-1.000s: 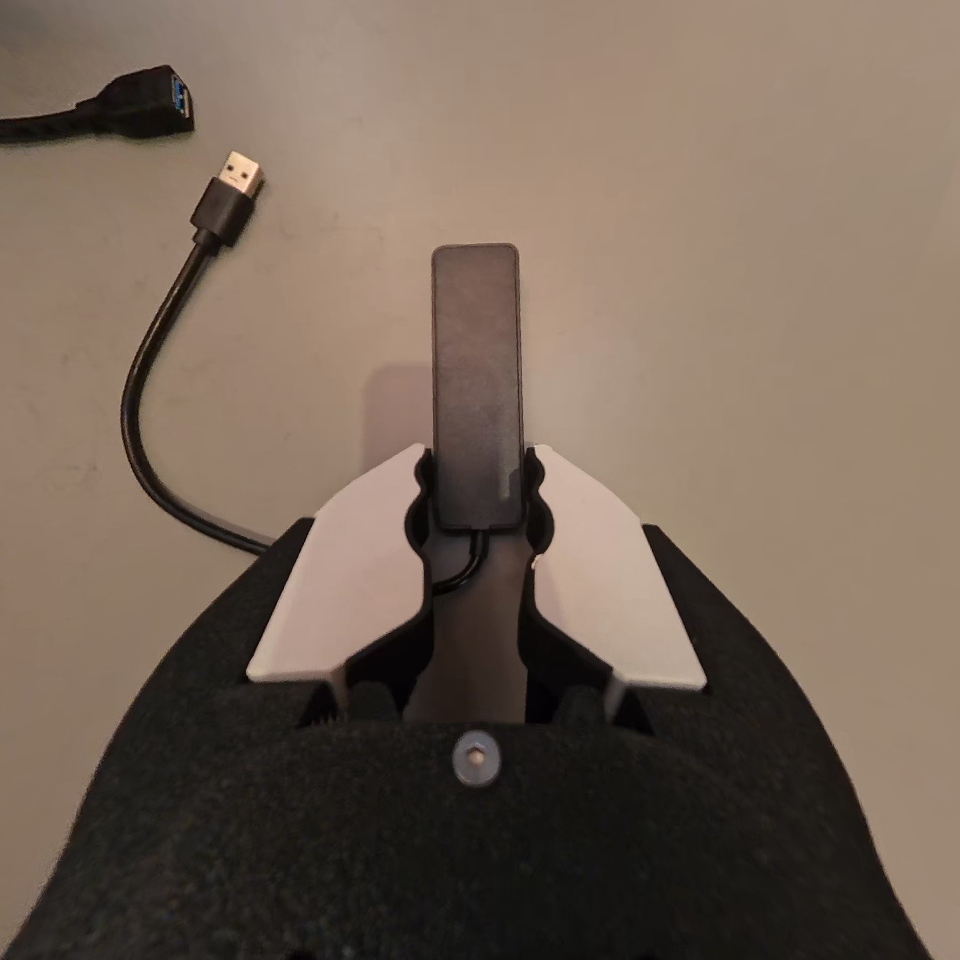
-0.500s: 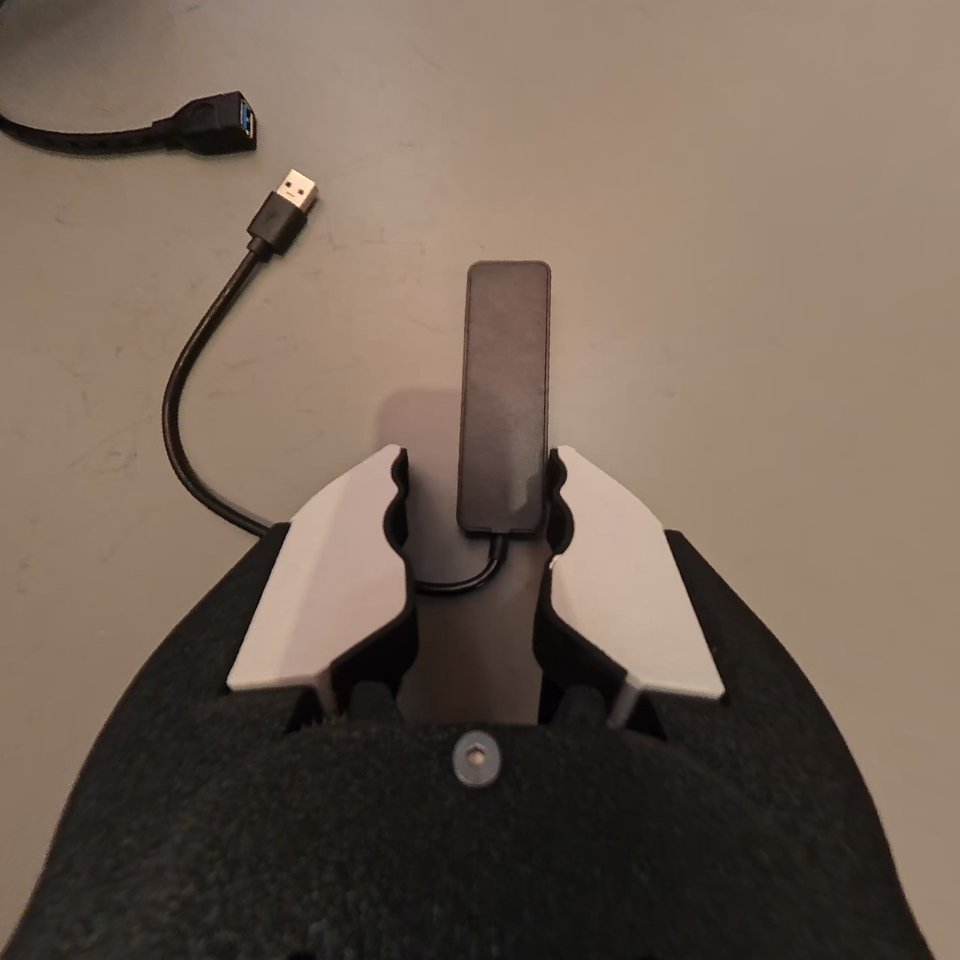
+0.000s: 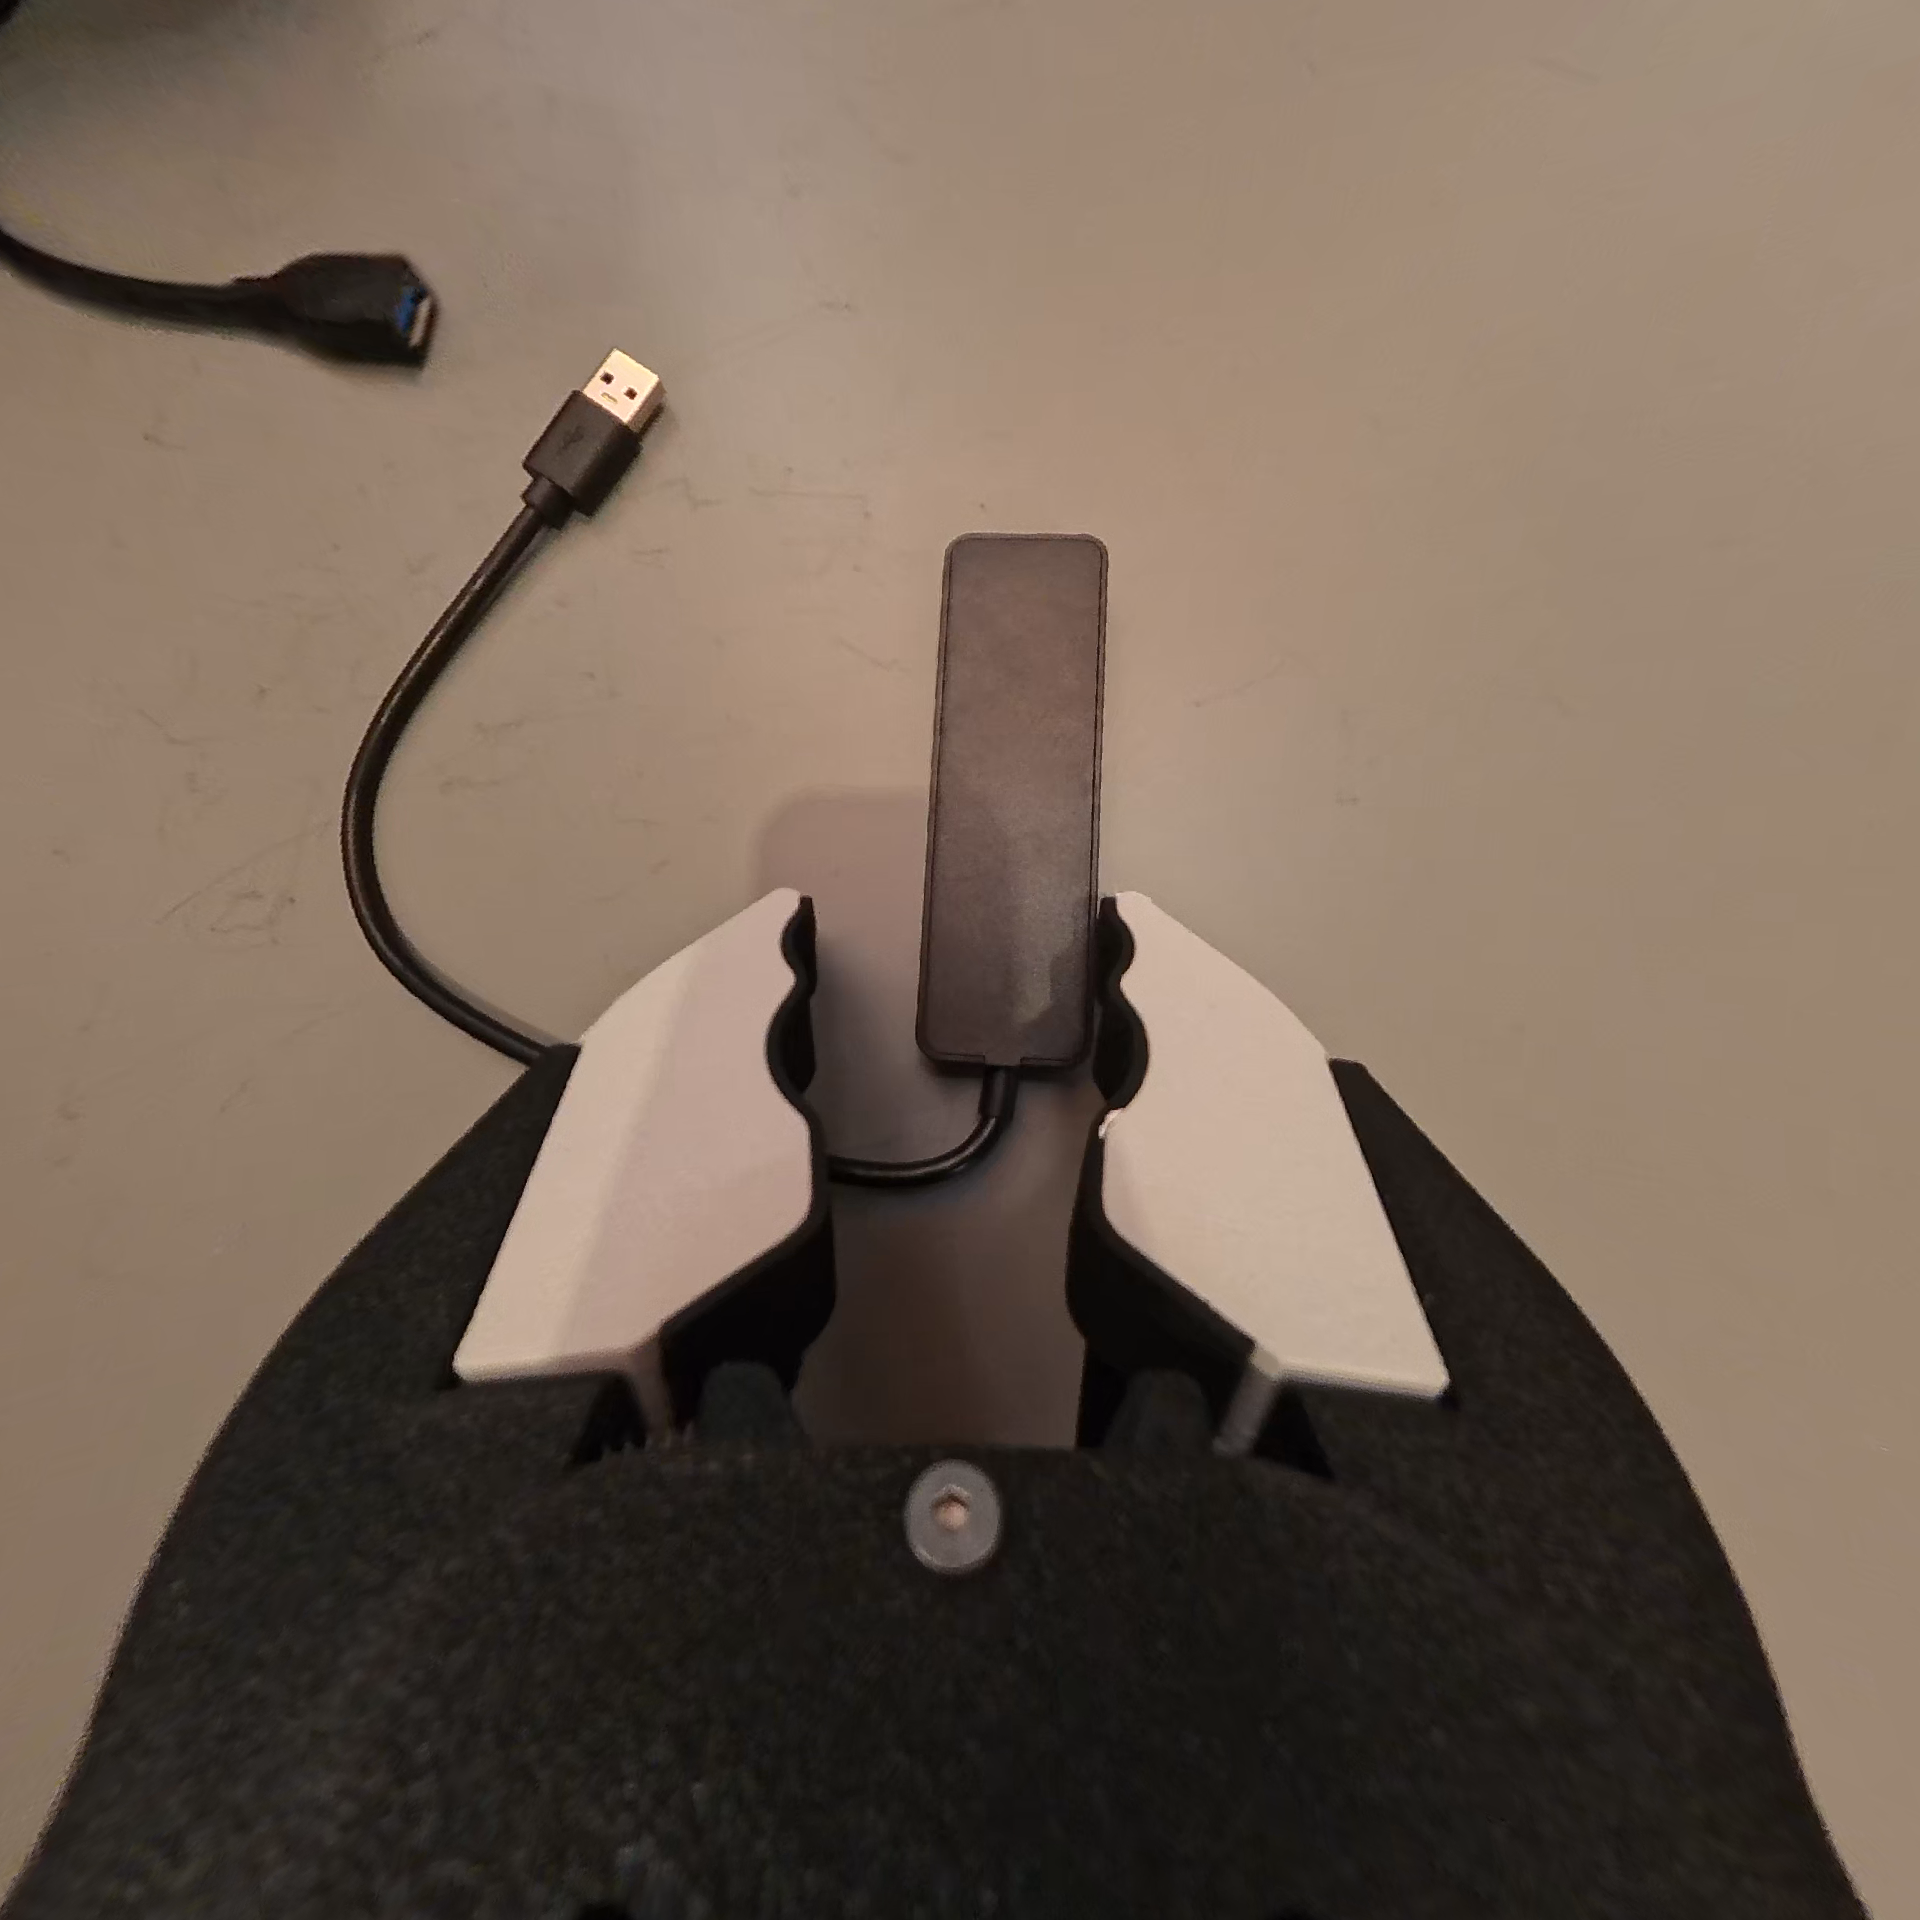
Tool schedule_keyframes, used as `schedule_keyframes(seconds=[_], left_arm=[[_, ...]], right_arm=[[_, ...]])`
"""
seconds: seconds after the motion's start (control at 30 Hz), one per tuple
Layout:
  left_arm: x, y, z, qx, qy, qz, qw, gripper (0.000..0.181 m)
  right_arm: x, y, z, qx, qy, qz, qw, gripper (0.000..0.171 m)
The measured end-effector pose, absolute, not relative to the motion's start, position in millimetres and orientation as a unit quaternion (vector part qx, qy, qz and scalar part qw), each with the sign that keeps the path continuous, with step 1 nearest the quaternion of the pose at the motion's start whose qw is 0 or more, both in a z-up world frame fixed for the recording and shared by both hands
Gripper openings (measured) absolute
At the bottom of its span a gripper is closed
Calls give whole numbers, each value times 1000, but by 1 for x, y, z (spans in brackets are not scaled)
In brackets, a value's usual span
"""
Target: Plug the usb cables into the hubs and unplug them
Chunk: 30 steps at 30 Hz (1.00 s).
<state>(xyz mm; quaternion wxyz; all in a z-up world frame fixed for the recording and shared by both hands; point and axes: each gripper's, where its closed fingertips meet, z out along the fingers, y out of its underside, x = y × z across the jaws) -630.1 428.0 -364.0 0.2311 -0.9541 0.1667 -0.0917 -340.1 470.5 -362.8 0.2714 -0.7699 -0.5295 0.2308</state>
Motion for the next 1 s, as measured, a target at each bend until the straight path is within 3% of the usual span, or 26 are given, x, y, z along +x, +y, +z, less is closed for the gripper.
schedule_keyframes(seconds=[0.2, 0.5, 0.8, 1.0], left_arm=[[-593, 427, -334, -929, 222, -188, 230, 8], [-529, 411, -323, -886, 286, -353, 91, 8], [-525, 424, -355, -893, 326, -306, 56, 10], [-541, 442, -343, -903, 338, -216, 152, 20]], right_arm=[[-340, 470, -362, -769, -528, 237, 271, 50], [-339, 468, -360, -768, -528, 242, 270, 50], [-338, 467, -359, -766, -530, 243, 273, 51], [-339, 466, -357, -762, -531, 243, 278, 51]])
